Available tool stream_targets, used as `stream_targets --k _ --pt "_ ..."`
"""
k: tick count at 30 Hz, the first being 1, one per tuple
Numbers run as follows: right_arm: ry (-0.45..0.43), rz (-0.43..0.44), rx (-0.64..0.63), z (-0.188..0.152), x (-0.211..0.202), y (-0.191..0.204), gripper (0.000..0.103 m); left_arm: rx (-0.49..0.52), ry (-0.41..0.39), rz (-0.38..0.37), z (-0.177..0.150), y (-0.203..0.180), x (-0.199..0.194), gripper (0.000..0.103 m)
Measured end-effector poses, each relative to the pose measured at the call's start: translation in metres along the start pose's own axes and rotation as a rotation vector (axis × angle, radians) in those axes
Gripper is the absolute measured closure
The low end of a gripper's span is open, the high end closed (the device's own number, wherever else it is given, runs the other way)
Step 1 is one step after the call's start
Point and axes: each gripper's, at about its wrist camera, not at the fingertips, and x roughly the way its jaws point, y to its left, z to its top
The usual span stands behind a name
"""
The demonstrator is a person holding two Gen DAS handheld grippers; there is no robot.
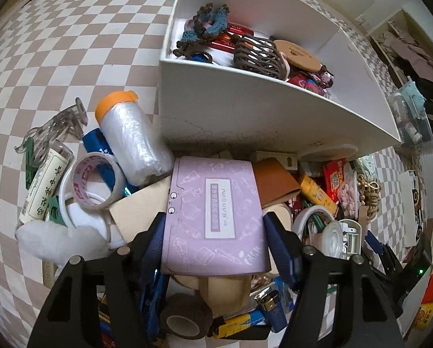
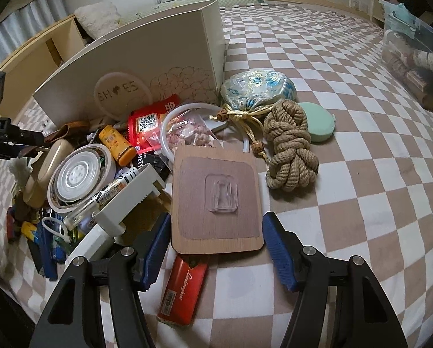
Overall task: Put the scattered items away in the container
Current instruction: 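Grasp the lilac card with the left tool while the right tool grasps the brown square pad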
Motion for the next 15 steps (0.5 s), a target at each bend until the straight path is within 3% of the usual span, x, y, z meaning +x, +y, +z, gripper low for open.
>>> stream_targets --k 6,10,15 --pt "0.030 0.009 -0.010 0.014 0.001 -0.001 0.037 0.001 -0.025 -0.021 -0.006 0.005 -0.011 0.037" --pt "0.029 0.031 -0.023 0.025 0.002 -0.001 0.020 0.001 -0.041 -0.037 -0.007 0.007 -0.019 0.037" --pt "0.076 0.080 0.038 0.031 0.011 -0.015 0.020 -0.010 -0.054 -0.053 -0.007 0.011 -0.026 0.037"
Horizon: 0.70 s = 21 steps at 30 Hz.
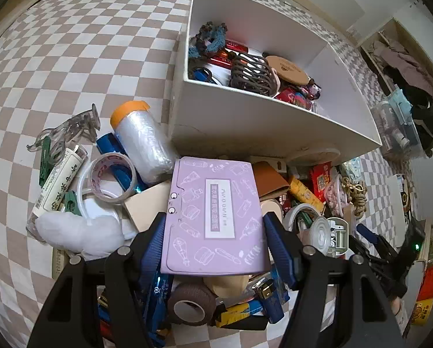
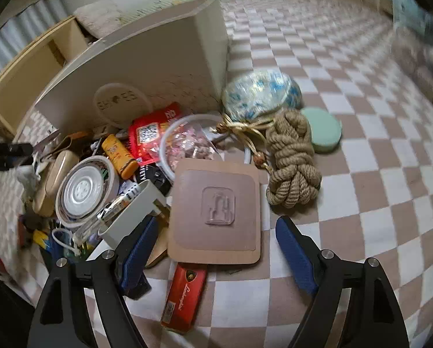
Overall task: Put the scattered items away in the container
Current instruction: 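Grasp the lilac card with the left tool while the right tool grasps the brown square pad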
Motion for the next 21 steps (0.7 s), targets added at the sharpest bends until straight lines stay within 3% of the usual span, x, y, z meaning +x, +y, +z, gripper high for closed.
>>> stream_targets --k 4,7,21 --pt "0.030 0.055 0.051 0.003 0.009 -0.011 0.021 -0.011 -0.003 -0.010 -0.001 0.004 -0.003 0.037" --pt "0.014 0.029 0.026 0.004 0.010 -0.008 0.038 -0.015 -0.009 -0.013 -0.002 0.006 -0.006 0.037" --pt "-0.042 0.038 0.078 -0.019 -0.016 0.008 0.038 -0.030 -0.032 -0.045 -0.005 0.009 -0.023 0.037"
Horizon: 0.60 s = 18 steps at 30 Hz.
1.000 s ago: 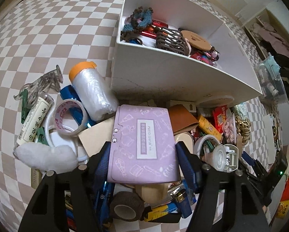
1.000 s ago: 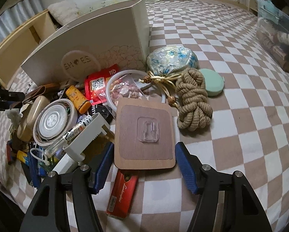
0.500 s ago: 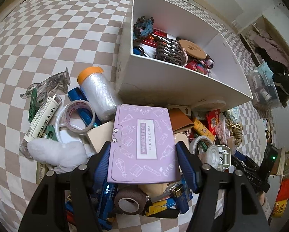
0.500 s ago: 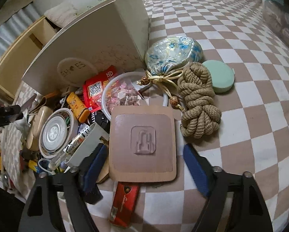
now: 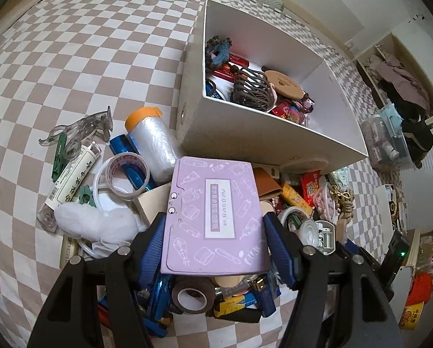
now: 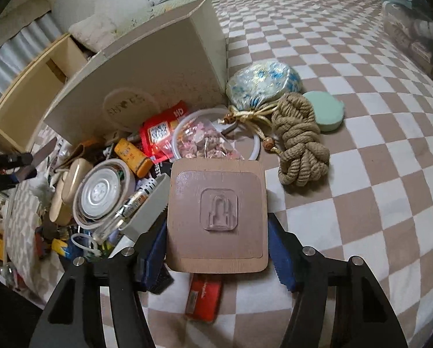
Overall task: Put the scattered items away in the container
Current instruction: 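Grasp the lilac card with the left tool while the right tool grasps the brown square pad, then lift the lilac card and brown square pad and carry both over the white box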
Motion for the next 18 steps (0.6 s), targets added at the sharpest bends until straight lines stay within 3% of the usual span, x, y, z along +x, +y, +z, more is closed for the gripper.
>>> stream_targets --k 7,18 --pt "-0.015 0.031 -0.028 -0.006 -0.015 0.024 0.038 0.042 0.017 0.027 -0.011 -0.008 0.001 0.037" --pt "-0.050 0.105 -0.112 0.011 -0.031 0.069 0.038 0.083 -0.013 -0.014 -0.013 -0.031 -0.019 0.037"
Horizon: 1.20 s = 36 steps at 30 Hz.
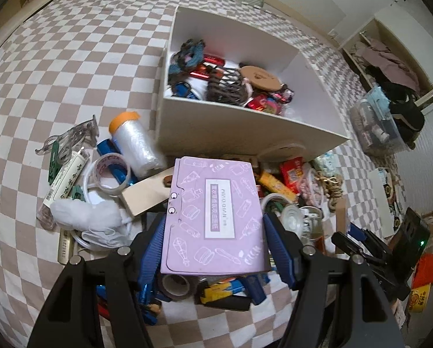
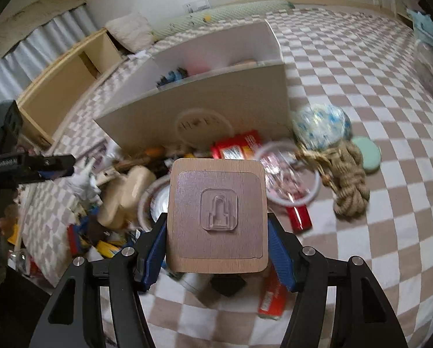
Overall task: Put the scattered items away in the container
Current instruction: 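Lift the lilac card and brown square pad and carry both over the white box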
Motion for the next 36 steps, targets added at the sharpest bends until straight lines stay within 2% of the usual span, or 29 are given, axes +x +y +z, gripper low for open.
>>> stream_targets --k 4,10,19,25,31,36 --pt "-0.039 0.029 -0.008 0.017 -0.009 0.007 0.038 0.026 -0.025 -0.010 0.005 -0.014 -0.009 0.037" --pt "-0.084 0.018 -0.059 0.042 -0.025 0.016 0.038 0.031 -0.065 -0.043 0.019 -0.030 -0.026 0.037" --pt "-0.142 0.013 -0.120 0.077 -0.044 0.025 0.038 0.052 -0.166 -0.082 0.052 -0.053 -0.058 0.037" --pt "-0.159 0.009 -0.162 0.102 -0.051 0.034 0.038 0.033 -0.225 -0.100 0.076 -0.059 -0.072 0.037" --pt "-0.163 0.032 -0.128 0.127 -0.055 0.033 0.039 -0.019 -0.254 -0.130 0.098 -0.055 -0.078 0.037" --pt "-0.171 0.017 -0.132 0.146 -0.050 0.032 0.039 -0.044 -0.272 -0.149 0.113 -0.053 -0.080 0.037"
